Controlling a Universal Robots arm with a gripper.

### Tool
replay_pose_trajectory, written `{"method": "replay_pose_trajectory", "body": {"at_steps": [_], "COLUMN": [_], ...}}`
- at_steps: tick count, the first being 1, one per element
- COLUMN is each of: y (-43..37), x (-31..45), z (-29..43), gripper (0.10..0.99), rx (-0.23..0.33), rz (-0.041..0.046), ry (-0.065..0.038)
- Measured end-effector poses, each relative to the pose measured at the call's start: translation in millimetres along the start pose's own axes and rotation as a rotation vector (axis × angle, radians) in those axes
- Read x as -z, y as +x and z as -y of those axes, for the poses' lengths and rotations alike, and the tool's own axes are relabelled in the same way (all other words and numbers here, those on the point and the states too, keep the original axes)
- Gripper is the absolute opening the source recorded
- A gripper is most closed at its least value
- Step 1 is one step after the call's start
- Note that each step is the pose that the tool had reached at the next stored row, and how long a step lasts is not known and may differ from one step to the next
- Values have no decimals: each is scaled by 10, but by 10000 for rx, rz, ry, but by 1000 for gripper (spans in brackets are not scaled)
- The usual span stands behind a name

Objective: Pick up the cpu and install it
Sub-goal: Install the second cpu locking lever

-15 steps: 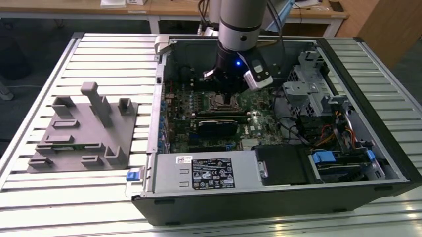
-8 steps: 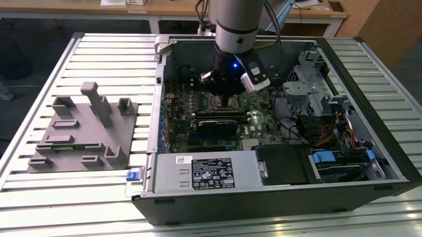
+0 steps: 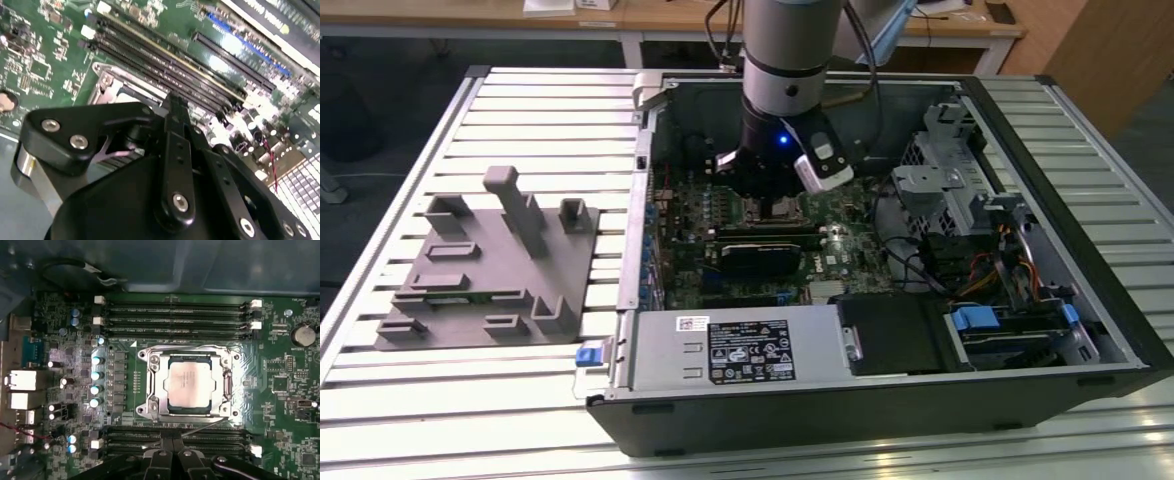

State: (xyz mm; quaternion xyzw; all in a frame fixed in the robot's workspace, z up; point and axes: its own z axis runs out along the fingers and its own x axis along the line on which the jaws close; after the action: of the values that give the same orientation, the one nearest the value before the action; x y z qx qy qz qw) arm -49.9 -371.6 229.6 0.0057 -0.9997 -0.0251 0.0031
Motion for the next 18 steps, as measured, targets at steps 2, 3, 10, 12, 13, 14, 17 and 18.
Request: {"method": "replay_pose_trajectory", "body": {"at_steps": [2,3,10,12,13,14,17,18], "y": [0,0,42,46,47,49,51,53], "x": [-8,-13,-37,-68,-85,-103,-156,-175], "z": [23,42,150,157,159,160,162,163], "gripper": [106,106,106,106,106,106,106,106], "rx": [1,1,1,5,5,4,4,3], "rz": [3,4,8,10,8,9,7,8], "ry": [-160,-219,-567,-592,-596,-601,-605,-608]}}
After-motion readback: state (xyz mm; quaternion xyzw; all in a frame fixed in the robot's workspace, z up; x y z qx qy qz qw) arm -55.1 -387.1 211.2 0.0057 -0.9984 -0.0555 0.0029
